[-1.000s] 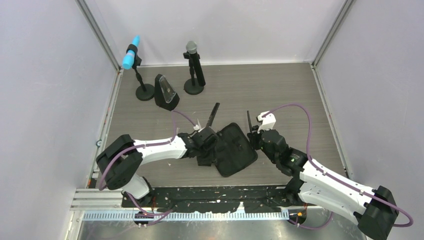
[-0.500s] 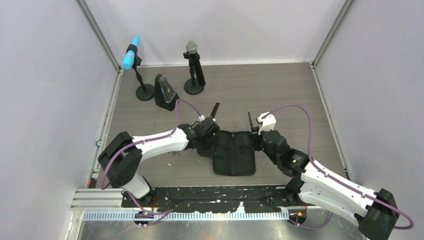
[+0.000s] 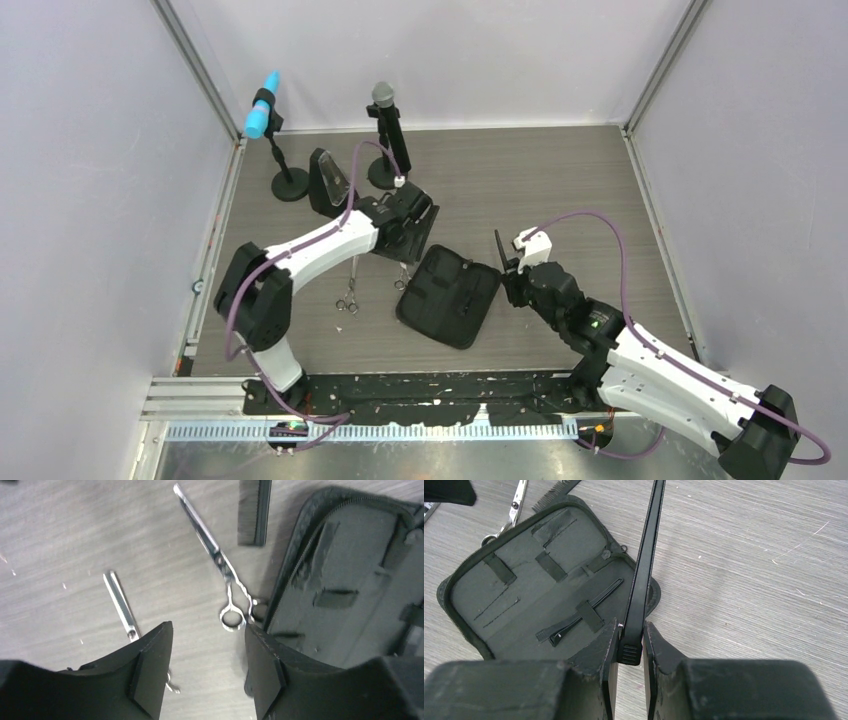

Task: Sort the hair-cutting tools
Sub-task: Adjust the hairdressing tool bag at the center of the board.

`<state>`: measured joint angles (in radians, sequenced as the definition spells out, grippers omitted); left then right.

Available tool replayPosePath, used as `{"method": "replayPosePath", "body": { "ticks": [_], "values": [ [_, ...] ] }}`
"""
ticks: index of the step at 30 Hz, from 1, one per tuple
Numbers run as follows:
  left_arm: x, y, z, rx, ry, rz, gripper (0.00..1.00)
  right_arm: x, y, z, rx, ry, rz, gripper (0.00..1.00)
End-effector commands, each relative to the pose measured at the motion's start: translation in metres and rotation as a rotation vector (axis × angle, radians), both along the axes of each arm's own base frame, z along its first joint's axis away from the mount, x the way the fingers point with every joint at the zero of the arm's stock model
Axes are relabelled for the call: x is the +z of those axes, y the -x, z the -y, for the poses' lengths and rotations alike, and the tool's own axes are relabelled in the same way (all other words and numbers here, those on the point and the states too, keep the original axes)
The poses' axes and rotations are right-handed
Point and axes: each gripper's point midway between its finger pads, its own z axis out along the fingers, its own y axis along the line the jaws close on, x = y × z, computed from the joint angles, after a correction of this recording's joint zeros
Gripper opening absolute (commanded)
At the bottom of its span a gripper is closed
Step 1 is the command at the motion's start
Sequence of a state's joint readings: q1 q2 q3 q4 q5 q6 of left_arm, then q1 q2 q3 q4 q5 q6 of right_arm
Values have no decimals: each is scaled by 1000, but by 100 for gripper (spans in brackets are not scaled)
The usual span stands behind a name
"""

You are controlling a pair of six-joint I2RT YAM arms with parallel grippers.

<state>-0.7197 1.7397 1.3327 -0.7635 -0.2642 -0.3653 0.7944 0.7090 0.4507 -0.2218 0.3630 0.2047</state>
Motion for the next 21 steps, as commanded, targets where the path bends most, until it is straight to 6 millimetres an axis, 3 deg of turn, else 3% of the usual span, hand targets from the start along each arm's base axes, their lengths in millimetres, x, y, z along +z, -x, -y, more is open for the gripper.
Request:
{"method": "replayPosePath", "body": {
  "ticks": [1,6,10,16,21],
  "values": [
    [32,39,-16,174,143,8,59,17,1,-7,43,-11,-5,5],
    [28,95,-16,294,409,-11,65,18,4,-15,73,-26,-31,5],
    [19,125,1,296,519,-59,65,18,3,-16,72,-31,-27,5],
    [-5,133,32,268,505,-142,65,13,4,-17,78,-22,-44,5],
    [-22,126,34,249,404,-157,60,11,7,-20,108,-8,-61,5]
  ]
}}
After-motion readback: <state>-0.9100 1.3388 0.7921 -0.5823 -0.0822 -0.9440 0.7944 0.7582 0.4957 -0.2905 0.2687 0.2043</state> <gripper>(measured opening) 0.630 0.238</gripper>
